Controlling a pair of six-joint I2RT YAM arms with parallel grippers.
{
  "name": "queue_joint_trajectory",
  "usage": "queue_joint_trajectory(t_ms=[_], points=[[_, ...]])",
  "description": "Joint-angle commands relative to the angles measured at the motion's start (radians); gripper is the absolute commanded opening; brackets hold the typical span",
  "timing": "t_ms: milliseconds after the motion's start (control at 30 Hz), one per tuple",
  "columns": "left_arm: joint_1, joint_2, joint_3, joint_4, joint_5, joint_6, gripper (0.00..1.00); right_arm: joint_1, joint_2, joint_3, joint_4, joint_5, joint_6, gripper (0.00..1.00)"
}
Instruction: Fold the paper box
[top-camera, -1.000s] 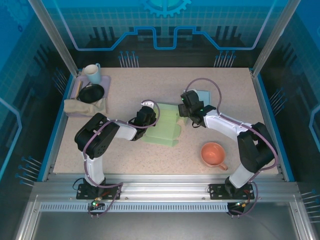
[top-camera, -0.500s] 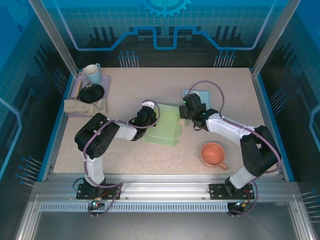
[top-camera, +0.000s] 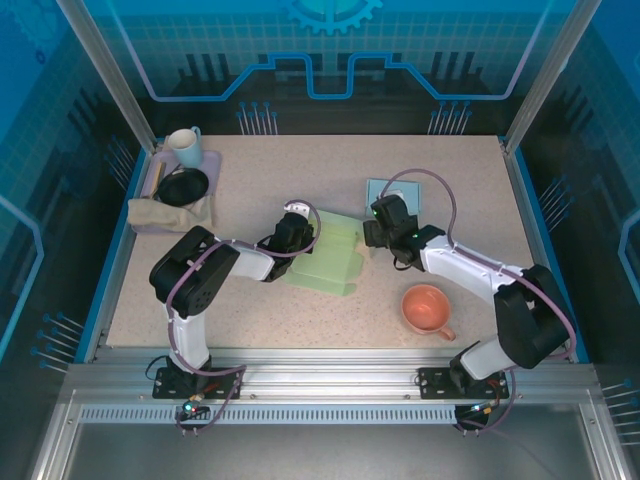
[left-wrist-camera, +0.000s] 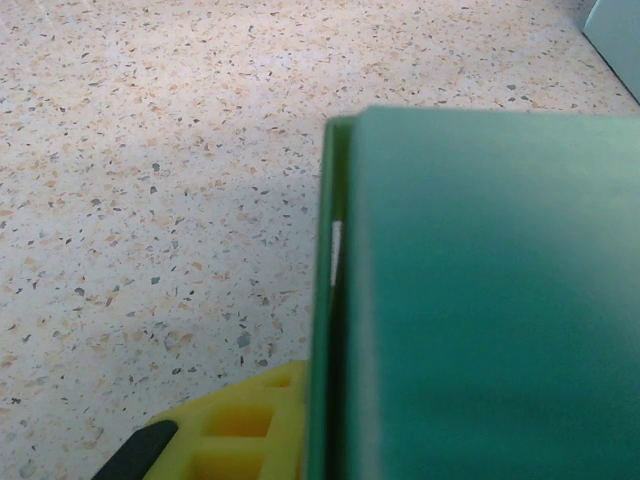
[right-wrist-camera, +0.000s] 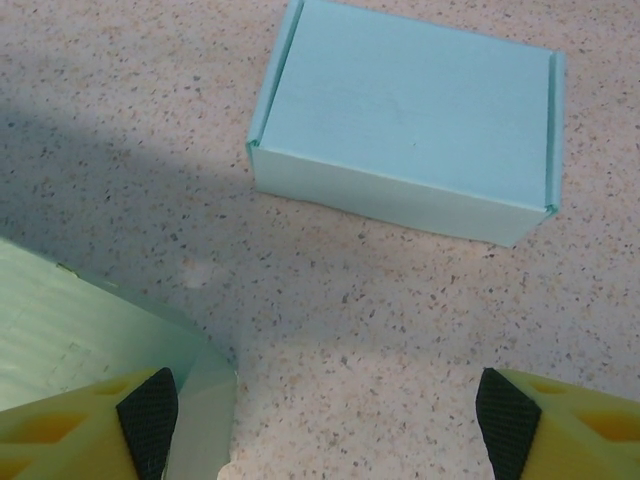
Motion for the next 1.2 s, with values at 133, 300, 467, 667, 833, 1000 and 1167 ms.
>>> queue_joint_trajectory(t_ms=[133,300,467,667,833,1000,1167], points=[[0.003,0.031,0.0,-0.078,0.008,0.017,0.15,0.062,-0.055,-0.037,-0.06,-0.029,0.002,0.81],[0.004,0.031,0.001,-0.078,0.007,0.016,0.15,0.077,-0.076,-0.031,-0.083,-0.021,0.01,0.81],[0.003,0.031,0.001,-0.078,0.008,0.016,0.15,0.085,-0.073,-0.034,-0.081,-0.033,0.011,0.82],[0.003,0.031,0.001,-0.077,0.009,0.017,0.15,0.049,-0.015,-0.014,-0.084,0.059,0.015,0.82],[0.003,0.031,0.0,-0.077,0.011,0.02,0.15,-0.042,-0.016,-0.008,-0.046,0.051,0.017,0.81],[0.003,0.031,-0.001,-0.077,0.015,0.022,0.15,-0.121,-0.003,0.011,-0.003,-0.068,0.017,0.81],[0.002,0.031,-0.001,-0.076,0.014,0.021,0.15,-0.151,0.048,0.06,0.001,-0.155,0.013,0.81]])
